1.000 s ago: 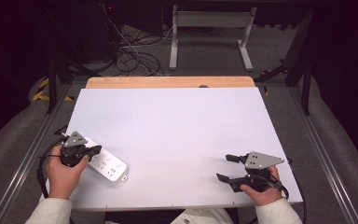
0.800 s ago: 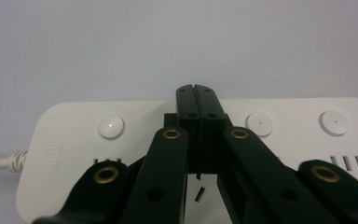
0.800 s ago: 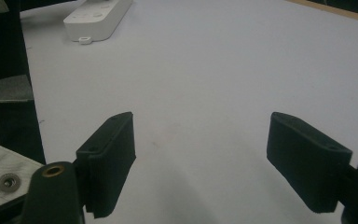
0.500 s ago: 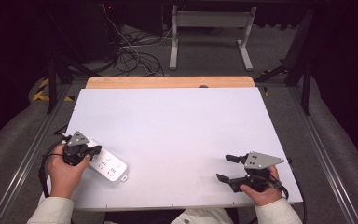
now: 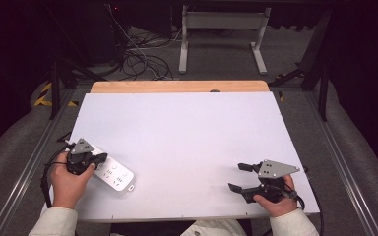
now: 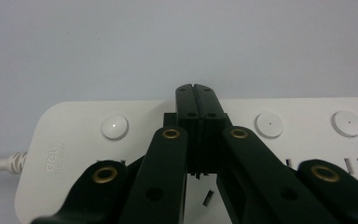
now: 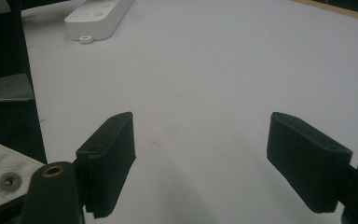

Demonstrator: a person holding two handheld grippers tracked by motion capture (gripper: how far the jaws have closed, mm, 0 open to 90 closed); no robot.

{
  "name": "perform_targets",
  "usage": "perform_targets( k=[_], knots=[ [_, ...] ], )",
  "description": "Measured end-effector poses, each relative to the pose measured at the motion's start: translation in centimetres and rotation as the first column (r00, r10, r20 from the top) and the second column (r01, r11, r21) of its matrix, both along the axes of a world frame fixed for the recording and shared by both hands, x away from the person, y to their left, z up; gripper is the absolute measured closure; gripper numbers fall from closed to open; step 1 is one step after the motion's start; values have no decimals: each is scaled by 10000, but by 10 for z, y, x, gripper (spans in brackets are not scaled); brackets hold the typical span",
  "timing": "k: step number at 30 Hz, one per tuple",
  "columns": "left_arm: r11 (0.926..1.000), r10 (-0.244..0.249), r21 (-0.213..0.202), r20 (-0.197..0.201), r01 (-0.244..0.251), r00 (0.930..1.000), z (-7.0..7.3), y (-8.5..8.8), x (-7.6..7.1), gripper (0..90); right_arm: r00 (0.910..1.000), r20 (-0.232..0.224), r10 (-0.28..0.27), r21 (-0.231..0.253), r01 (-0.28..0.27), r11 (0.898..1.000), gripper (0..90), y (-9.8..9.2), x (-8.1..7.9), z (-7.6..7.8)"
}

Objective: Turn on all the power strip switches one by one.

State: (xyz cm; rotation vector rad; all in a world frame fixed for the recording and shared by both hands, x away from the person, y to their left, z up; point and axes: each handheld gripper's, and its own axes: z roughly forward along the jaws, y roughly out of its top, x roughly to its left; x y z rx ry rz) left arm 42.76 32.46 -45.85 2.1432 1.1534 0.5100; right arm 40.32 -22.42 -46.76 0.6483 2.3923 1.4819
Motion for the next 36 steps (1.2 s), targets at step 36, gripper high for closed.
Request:
perform_targets(
  k=[36],
  knots=[
    [9992,381,-123,-345,-385,9987,-2,-2,1,900,10000,-10,31,-47,-32,10000,238,2,-1,0]
  ],
)
